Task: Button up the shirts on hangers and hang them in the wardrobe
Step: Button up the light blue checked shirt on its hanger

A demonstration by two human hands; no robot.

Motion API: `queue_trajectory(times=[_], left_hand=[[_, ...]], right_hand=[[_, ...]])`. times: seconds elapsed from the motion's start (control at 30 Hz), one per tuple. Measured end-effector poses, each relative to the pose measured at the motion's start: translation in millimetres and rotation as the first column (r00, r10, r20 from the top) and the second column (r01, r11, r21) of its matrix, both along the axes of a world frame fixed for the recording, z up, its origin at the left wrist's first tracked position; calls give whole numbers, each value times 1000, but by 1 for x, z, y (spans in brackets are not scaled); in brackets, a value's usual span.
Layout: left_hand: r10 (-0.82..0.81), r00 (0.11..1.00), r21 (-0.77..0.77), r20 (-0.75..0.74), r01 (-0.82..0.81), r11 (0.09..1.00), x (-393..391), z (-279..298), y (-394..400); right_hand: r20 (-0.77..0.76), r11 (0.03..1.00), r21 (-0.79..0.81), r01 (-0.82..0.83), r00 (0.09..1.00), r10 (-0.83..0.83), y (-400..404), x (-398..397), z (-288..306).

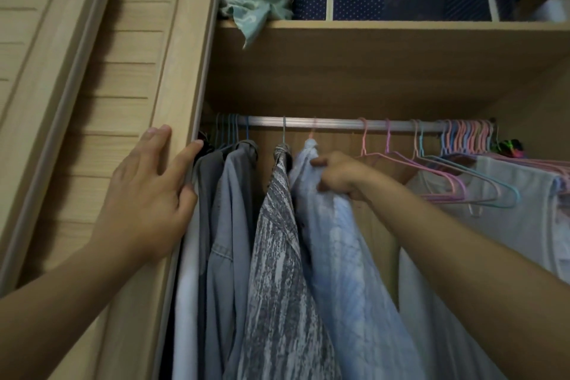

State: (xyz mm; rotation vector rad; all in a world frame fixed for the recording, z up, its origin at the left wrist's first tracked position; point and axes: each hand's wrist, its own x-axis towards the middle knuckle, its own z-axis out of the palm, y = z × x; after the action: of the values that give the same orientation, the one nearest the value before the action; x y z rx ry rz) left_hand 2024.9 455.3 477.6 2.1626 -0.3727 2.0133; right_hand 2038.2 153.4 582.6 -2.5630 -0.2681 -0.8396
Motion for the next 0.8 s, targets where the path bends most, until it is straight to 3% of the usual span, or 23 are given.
queue_trajectory(times=[0.1, 0.27, 0.3, 0.37, 0.4, 0.47, 0.5, 0.57, 0.6, 0.67, 0.8], left_hand=[[6, 1000, -3, -4, -6, 1000, -1, -1, 1], [-5, 1000, 2, 9, 5, 1000, -2, -2, -1], [-4, 1000, 1, 8, 4, 1000, -1, -1, -2], [-3, 1000, -3, 5, 3, 1000, -1, -2, -2], [-2, 1000, -1, 2, 2, 1000, -1, -2, -3], [-1, 1000, 0, 0, 1, 1000, -2, -2, -4], [-1, 1000, -5, 1, 1, 1000, -4, -3, -5], [5, 1000, -13, 3, -5, 1000, -6, -3, -8], [9, 1000, -12, 3, -9, 1000, -7, -3, -9], [20, 1000, -5, -4, -20, 1000, -8, -3, -10], [45, 998, 2, -33, -45, 999, -9, -3, -10]], right_hand=[[3, 999, 13, -52, 999, 52, 40, -4, 8], [-41, 912, 301, -279, 952, 305, 43, -17, 1], [-22, 916, 303, -262, 959, 282, 31, -20, -1], [158, 999, 35, 20, 987, -25, -4, -27, -3], [320, 956, -130, 263, 924, -210, -26, -32, -3], [556, 743, -267, 613, 728, -401, -66, -45, -2], [583, 656, -285, 698, 670, -459, -83, -52, -1], [487, 566, -318, 760, 644, -591, -103, -63, 1], [421, 573, -324, 753, 657, -625, -108, -65, 0], [289, 674, -283, 682, 731, -618, -112, -63, 1], [114, 907, 51, 417, 900, -420, -100, -41, 8]])
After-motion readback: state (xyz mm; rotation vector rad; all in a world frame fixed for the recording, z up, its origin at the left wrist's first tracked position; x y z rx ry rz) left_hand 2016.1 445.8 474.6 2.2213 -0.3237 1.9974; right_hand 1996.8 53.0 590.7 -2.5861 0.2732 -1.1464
